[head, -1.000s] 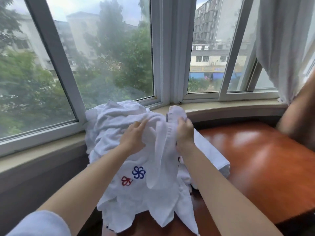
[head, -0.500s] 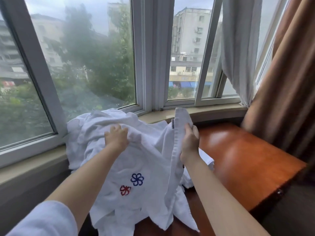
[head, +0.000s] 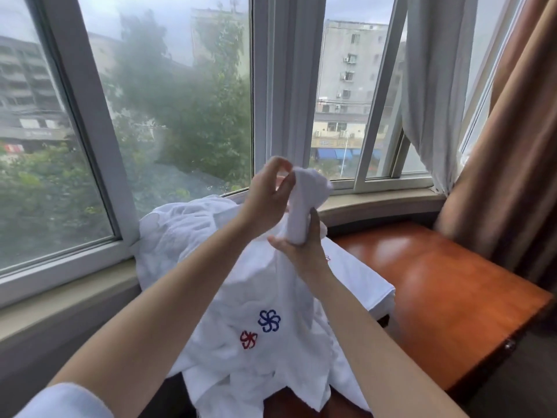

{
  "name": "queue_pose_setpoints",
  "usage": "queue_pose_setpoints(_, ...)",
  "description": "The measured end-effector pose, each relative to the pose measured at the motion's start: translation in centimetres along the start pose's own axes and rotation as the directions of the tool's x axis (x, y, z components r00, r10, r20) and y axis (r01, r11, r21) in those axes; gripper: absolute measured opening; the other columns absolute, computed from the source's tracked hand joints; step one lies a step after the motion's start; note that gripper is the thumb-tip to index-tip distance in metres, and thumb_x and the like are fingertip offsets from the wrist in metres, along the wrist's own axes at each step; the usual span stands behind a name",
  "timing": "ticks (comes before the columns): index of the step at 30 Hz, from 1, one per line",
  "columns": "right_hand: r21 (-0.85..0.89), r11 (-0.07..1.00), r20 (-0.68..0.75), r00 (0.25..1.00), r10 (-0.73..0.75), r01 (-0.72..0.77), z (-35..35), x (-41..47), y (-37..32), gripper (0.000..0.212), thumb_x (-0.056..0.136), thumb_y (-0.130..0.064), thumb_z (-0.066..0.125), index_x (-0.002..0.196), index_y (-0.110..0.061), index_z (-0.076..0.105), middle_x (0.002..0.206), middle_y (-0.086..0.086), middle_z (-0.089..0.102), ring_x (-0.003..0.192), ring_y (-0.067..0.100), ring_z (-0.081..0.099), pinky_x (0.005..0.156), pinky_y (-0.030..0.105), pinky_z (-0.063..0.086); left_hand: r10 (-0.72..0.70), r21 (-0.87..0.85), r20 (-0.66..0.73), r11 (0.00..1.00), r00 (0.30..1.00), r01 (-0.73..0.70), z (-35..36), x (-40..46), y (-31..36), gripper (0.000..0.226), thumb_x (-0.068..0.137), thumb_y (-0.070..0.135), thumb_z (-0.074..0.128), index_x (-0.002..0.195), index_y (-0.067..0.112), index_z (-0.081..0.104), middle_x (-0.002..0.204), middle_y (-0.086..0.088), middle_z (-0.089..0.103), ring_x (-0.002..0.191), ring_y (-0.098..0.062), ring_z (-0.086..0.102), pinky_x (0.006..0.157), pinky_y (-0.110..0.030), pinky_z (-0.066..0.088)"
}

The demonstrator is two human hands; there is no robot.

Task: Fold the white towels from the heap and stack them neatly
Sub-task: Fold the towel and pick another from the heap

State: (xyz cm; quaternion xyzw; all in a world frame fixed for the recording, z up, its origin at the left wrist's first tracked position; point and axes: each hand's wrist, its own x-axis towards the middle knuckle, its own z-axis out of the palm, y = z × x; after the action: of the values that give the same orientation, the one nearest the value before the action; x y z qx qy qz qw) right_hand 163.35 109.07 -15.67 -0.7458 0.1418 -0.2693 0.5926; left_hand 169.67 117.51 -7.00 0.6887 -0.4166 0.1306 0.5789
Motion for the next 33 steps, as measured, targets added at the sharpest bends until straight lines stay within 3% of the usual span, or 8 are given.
queue_pose_setpoints(4, 0.071, 0.997, -0.23, 0.972, 0.053, -0.038, -0.8, 0.8, -0.6, 0.035, 0.084, -0.026, 0.072, 0.114, -0.015, 0.061, 0.095, 0.001, 0.067, 0.09, 0.02, 0.064, 0.079, 0.033, 0.051, -0.113, -0.289, 0.113, 0.947, 0.987, 0.142, -0.2, -0.8, 1.0, 0.018, 0.095, 0.0, 0.054, 0.093, 0.018, 0.053, 0.087, -0.001, 0.057, 0.075, -0.004, 0.059, 0.069, -0.036, 0.058)
queue_pose_setpoints(7, 0.24, 0.948, -0.296, 0.914, 0.277, -0.209, -3.1, 1.2, -0.1, 0.018, 0.085, -0.029, 0.069, 0.096, -0.016, 0.063, 0.085, -0.005, 0.068, 0.085, 0.02, 0.067, 0.071, 0.027, 0.049, -0.234, -0.128, 0.197, 0.957, 0.952, 0.261, -0.7, -2.4, -2.3, 0.05, 0.083, -0.011, 0.058, 0.12, 0.02, 0.051, 0.125, -0.003, 0.055, 0.115, -0.017, 0.054, 0.089, -0.032, 0.047)
queue_pose_setpoints(10, 0.446, 0.879, -0.34, 0.876, 0.341, -0.169, -5.0, 1.9, -0.8, 0.029, 0.086, -0.025, 0.068, 0.109, -0.01, 0.061, 0.096, 0.003, 0.07, 0.091, 0.022, 0.068, 0.08, 0.033, 0.055, -0.369, 0.019, 0.56, 0.901, 0.742, 0.434, 0.5, -4.1, -5.2, 0.08, 0.081, 0.001, 0.07, 0.143, 0.035, 0.033, 0.149, 0.001, 0.037, 0.135, -0.013, 0.037, 0.098, -0.023, 0.038)
queue_pose_setpoints(13, 0.549, 0.824, -0.32, 0.875, 0.364, -0.142, -6.9, 2.6, -1.4, 0.039, 0.088, -0.03, 0.066, 0.12, -0.009, 0.058, 0.109, 0.009, 0.069, 0.1, 0.026, 0.066, 0.094, 0.043, 0.052, -0.383, -0.035, 0.699, 0.825, 0.604, 0.564, 2.8, -4.2, -6.3, 0.104, 0.07, 0.014, 0.08, 0.148, 0.047, 0.019, 0.151, 0.005, 0.035, 0.131, -0.014, 0.047, 0.101, -0.037, 0.046)
queue_pose_setpoints(17, 0.572, 0.791, -0.224, 0.886, 0.406, -0.217, -10.0, 3.3, -0.8, 0.047, 0.091, -0.041, 0.057, 0.123, -0.007, 0.058, 0.116, 0.014, 0.067, 0.108, 0.029, 0.064, 0.101, 0.045, 0.047, -0.305, -0.185, 0.727, 0.776, 0.615, 0.604, 6.4, -3.0, -6.8, 0.101, 0.063, 0.013, 0.085, 0.14, 0.049, 0.029, 0.118, 0.002, 0.068, 0.101, -0.013, 0.068, 0.076, -0.031, 0.055)
queue_pose_setpoints(21, 0.538, 0.804, -0.195, 0.891, 0.411, -0.253, -14.4, 4.6, 0.5, 0.043, 0.089, -0.04, 0.061, 0.119, -0.009, 0.06, 0.11, 0.011, 0.07, 0.099, 0.026, 0.068, 0.092, 0.041, 0.053, -0.338, -0.183, 0.664, 0.791, 0.667, 0.584, 11.5, -1.8, -6.7, 0.086, 0.052, 0.026, 0.089, 0.129, 0.033, 0.052, 0.105, -0.007, 0.072, 0.095, -0.019, 0.069, 0.079, -0.034, 0.055)
queue_pose_setpoints(27, 0.475, 0.82, -0.155, 0.887, 0.435, -0.319, -23.4, 7.8, 5.6, 0.015, 0.093, -0.035, 0.059, 0.094, -0.021, 0.056, 0.049, -0.008, 0.063, 0.04, 0.004, 0.06, 0.037, 0.014, 0.04, -0.469, -0.18, 0.517, 0.758, 0.717, 0.626, 21.7, 0.5, -6.4, 0.044, 0.061, 0.027, 0.08, 0.104, 0.029, 0.07, 0.103, -0.01, 0.072, 0.096, -0.027, 0.069, 0.08, -0.041, 0.057)
queue_pose_setpoints(33, 0.385, 0.846, -0.108, 0.892, 0.439, -0.369, -33.7, 13.1, 9.9, 0.019, 0.095, -0.033, 0.057, 0.103, -0.016, 0.061, 0.097, 0.006, 0.067, 0.088, 0.02, 0.065, 0.069, 0.029, 0.049, -0.548, -0.14, 0.468, 0.729, 0.694, 0.67, 33.8, 4.0, -5.3, 0.038, 0.073, 0.017, 0.079, 0.109, 0.018, 0.068, 0.106, -0.009, 0.071, 0.099, -0.028, 0.067, 0.083, -0.04, 0.056)
